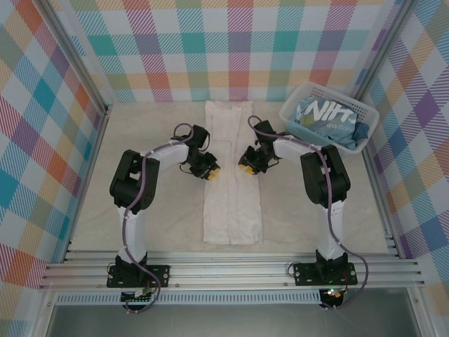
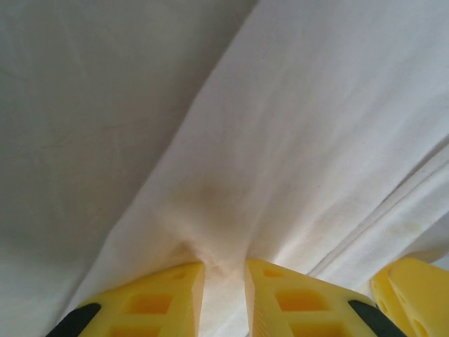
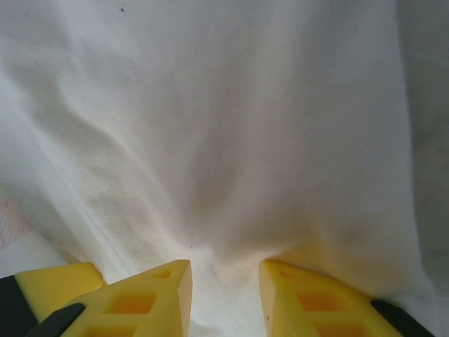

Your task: Fold and stack the t-shirts

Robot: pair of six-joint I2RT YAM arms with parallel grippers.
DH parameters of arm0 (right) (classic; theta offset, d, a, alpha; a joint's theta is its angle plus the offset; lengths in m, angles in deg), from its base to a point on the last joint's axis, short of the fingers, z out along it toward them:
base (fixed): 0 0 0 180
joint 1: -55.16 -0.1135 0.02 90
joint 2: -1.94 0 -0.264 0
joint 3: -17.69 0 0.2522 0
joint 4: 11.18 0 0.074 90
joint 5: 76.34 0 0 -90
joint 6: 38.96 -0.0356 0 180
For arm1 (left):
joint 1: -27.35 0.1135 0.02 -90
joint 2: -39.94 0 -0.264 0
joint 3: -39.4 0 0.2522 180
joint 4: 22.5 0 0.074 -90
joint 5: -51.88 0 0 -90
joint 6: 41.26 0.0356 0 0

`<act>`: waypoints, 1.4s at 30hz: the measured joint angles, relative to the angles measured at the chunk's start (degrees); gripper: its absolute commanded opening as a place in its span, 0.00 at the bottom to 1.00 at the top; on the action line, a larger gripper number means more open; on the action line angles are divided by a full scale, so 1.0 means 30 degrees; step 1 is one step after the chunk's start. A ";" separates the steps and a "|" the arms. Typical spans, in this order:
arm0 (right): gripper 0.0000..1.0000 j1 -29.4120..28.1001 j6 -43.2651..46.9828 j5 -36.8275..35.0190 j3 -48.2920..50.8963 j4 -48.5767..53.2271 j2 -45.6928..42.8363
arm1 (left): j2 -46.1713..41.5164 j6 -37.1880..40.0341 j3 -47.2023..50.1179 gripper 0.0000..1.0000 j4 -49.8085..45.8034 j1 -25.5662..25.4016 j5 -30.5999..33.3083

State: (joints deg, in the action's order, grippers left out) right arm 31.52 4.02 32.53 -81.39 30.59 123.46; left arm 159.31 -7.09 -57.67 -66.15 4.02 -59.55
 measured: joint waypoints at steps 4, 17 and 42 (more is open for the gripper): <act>0.33 0.0015 0.0452 -0.0131 -0.0197 0.0350 0.0000 | 0.0138 0.0437 -0.0605 0.25 -0.0503 0.0000 0.0474; 0.36 -0.0525 0.0648 -0.0743 0.6506 0.1413 -1.0069 | -0.8429 0.3920 0.4940 0.32 -0.5158 -0.0750 0.0962; 0.39 -0.4262 -0.2965 0.2251 1.7945 0.2069 -1.6196 | -1.0979 0.1384 1.3974 0.15 -0.2200 -0.6193 -0.1712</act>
State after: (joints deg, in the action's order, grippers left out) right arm 18.74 -4.88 39.29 -27.56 36.80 74.87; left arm 126.37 -2.94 -15.75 -72.75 -14.56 -64.69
